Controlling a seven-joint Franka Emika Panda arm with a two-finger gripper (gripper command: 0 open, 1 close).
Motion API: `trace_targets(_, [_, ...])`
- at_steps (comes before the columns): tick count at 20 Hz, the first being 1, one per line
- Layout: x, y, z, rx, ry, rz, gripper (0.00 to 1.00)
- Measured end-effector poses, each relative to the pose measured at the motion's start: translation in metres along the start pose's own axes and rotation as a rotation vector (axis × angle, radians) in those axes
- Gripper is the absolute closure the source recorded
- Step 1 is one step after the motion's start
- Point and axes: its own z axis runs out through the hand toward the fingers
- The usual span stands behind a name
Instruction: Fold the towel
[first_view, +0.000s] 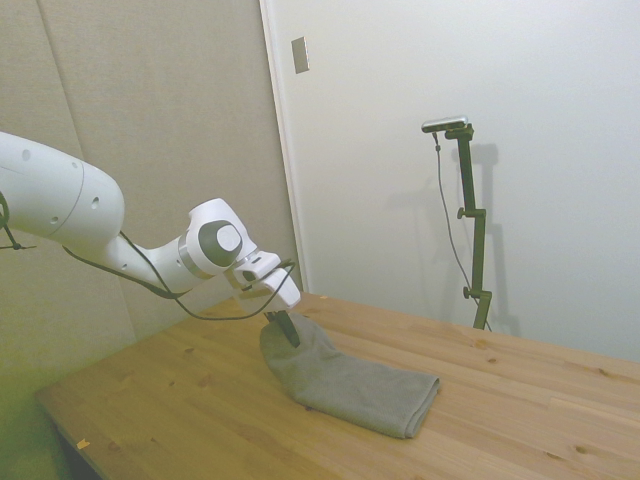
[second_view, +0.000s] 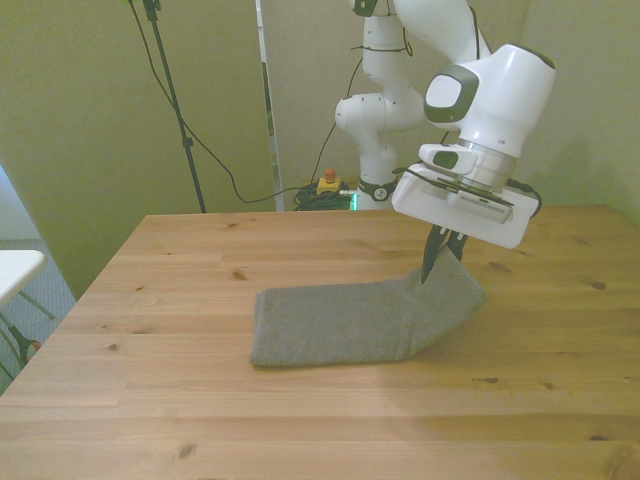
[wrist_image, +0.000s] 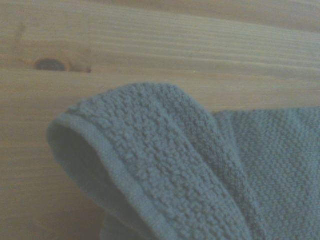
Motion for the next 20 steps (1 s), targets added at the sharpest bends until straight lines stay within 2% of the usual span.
trace_targets(6, [0.06, 0.044, -0.009, 0.044, -0.087, 0.069, 1.0])
trace_targets(11, [0.099, 0.079, -0.015, 0.074, -0.11, 0.118, 1.0])
trace_targets(20, [0.17, 0.151, 0.03, 0.104, -0.2, 0.229, 1.0])
